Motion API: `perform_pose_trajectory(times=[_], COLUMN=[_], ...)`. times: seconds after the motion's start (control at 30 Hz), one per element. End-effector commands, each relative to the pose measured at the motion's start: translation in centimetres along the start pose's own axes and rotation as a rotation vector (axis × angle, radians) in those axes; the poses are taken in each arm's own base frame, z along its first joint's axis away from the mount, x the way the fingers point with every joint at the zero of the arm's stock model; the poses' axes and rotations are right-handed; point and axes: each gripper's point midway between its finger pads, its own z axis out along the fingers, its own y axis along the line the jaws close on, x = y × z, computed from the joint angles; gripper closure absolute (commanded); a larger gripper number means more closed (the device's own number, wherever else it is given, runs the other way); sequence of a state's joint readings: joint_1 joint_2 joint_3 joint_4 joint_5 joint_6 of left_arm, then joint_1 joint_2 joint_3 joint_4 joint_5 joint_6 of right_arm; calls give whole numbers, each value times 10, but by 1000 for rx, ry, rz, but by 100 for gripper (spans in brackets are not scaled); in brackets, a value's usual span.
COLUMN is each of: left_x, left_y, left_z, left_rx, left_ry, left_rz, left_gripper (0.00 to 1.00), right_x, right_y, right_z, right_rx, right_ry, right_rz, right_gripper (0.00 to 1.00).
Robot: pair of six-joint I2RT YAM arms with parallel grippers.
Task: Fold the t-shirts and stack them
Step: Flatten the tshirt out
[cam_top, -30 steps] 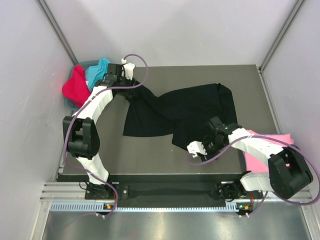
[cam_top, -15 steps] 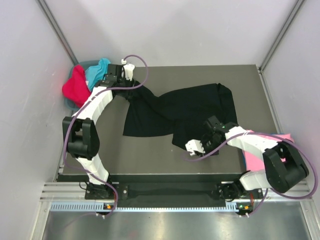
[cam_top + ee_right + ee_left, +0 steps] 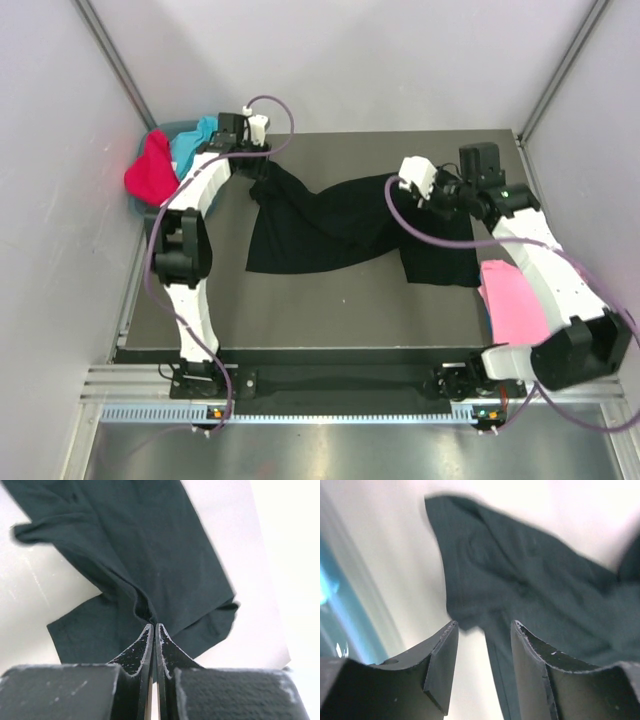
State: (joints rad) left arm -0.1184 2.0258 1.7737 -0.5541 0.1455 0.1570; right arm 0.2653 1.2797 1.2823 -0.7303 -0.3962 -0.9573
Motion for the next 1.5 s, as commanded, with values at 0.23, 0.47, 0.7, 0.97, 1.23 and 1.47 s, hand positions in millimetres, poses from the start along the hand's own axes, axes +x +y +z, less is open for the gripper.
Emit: perform_pose_trajectory(times=[0.23, 0.47, 0.7, 0.97, 1.23, 1.47], left_x=[-47, -29, 12, 27, 32, 41], left_y=[28, 39, 43, 40, 25, 19], left_z=[53, 62, 66, 82, 86, 88], left_rx=[-50, -91, -65, -40, 26, 54], left_ry=[-89, -39, 63, 98, 111, 131], left_rz=[-32, -6, -54, -45, -89, -97], left_gripper=[48, 54, 50, 64, 55, 100], right_x=[8, 7, 11, 5, 6, 7], right_y=[-52, -64, -61, -73, -78, -80], right_z=[24, 23, 32, 31, 29, 27], right_rx=[100, 112, 93, 122, 145, 155], right_ry=[36, 51, 55, 45, 44, 48], right_rz=[264, 248, 271, 269, 275, 274], right_gripper=[100, 100, 100, 100, 100, 100])
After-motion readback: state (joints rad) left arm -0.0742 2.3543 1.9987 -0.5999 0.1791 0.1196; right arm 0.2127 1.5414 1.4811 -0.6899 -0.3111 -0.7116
